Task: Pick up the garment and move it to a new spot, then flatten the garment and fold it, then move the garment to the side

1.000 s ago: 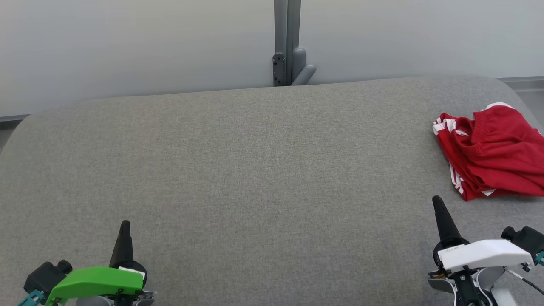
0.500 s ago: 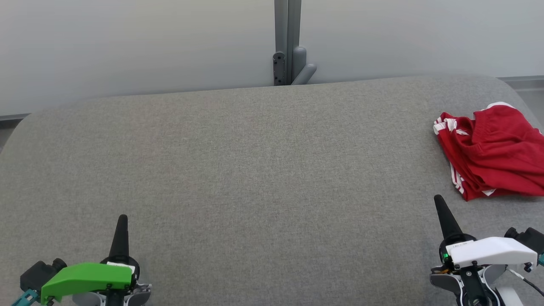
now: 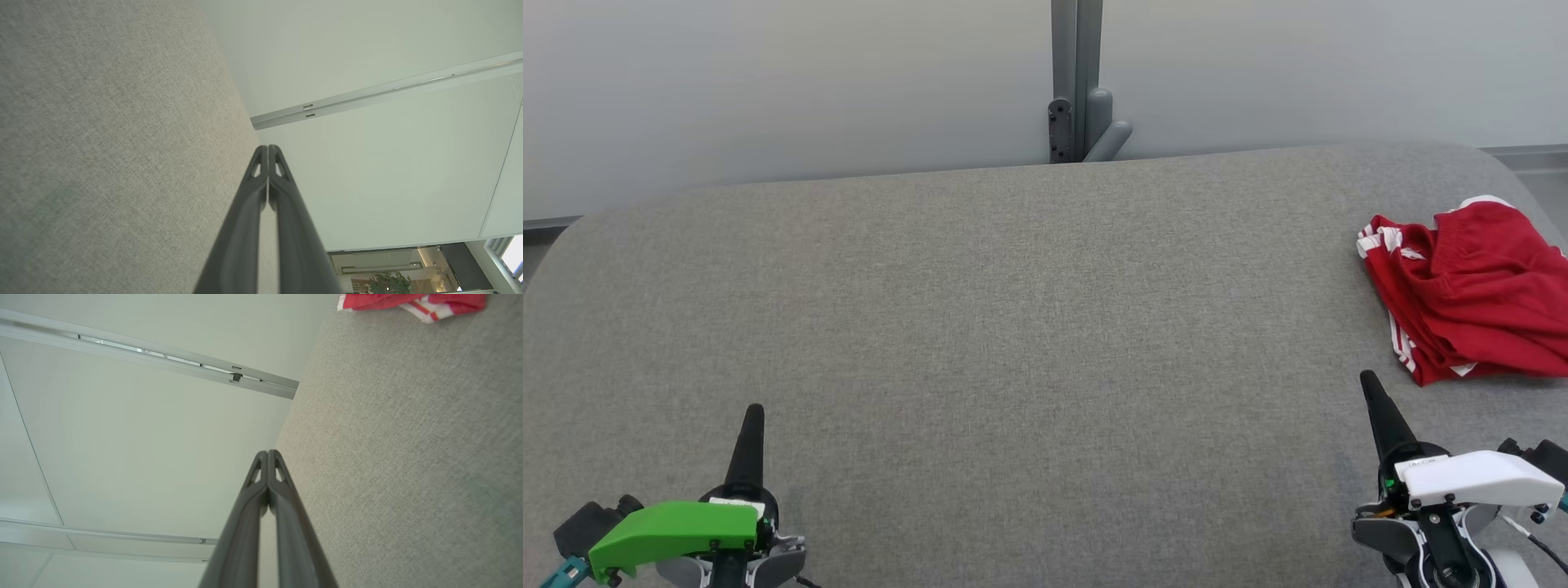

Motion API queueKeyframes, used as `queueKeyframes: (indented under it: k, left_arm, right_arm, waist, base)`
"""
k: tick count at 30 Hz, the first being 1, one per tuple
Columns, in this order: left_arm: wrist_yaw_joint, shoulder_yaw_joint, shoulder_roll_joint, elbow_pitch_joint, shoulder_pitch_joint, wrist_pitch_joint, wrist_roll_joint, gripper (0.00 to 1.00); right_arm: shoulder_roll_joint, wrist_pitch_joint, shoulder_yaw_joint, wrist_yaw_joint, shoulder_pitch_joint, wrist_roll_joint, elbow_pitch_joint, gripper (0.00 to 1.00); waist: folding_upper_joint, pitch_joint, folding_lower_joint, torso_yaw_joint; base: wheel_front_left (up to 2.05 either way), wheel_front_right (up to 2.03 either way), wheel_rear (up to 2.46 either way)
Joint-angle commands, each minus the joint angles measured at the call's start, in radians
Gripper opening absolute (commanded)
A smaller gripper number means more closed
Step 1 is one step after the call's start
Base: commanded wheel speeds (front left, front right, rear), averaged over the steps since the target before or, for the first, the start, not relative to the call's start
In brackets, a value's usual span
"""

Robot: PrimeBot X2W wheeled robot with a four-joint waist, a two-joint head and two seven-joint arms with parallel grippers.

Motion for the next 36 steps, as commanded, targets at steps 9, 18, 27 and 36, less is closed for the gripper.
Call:
queueKeyframes:
  k: [9, 18, 27, 36]
  left_arm:
    - [-0.015, 0.017, 0.000, -0.002, -0.029, 0.023, -0.084, 0.00]
    - [-0.023, 0.027, 0.000, 0.000, -0.036, 0.039, -0.140, 0.00]
    - [-0.032, 0.037, 0.000, 0.001, -0.041, 0.057, -0.200, 0.00]
    - [-0.040, 0.046, -0.001, 0.003, -0.046, 0.074, -0.256, 0.00]
  right_arm:
    - [-0.005, 0.024, -0.014, 0.001, -0.024, 0.091, 0.004, 0.00]
    - [-0.003, 0.040, -0.022, 0.001, -0.026, 0.149, 0.009, 0.00]
    - [-0.002, 0.058, -0.032, 0.000, -0.032, 0.210, 0.015, 0.00]
    - [0.000, 0.073, -0.040, 0.000, -0.035, 0.267, 0.020, 0.00]
  waist:
    - [0.0018, 0.002, 0.0000, 0.001]
    - [0.0020, 0.003, 0.0000, 0.002]
    - [0.0022, 0.004, 0.0000, 0.002]
    - [0.0024, 0.006, 0.0000, 0.003]
  base:
    - [0.00, 0.00, 0.00]
    - [0.00, 0.00, 0.00]
    - [0.00, 0.00, 0.00]
    - [0.00, 0.00, 0.00]
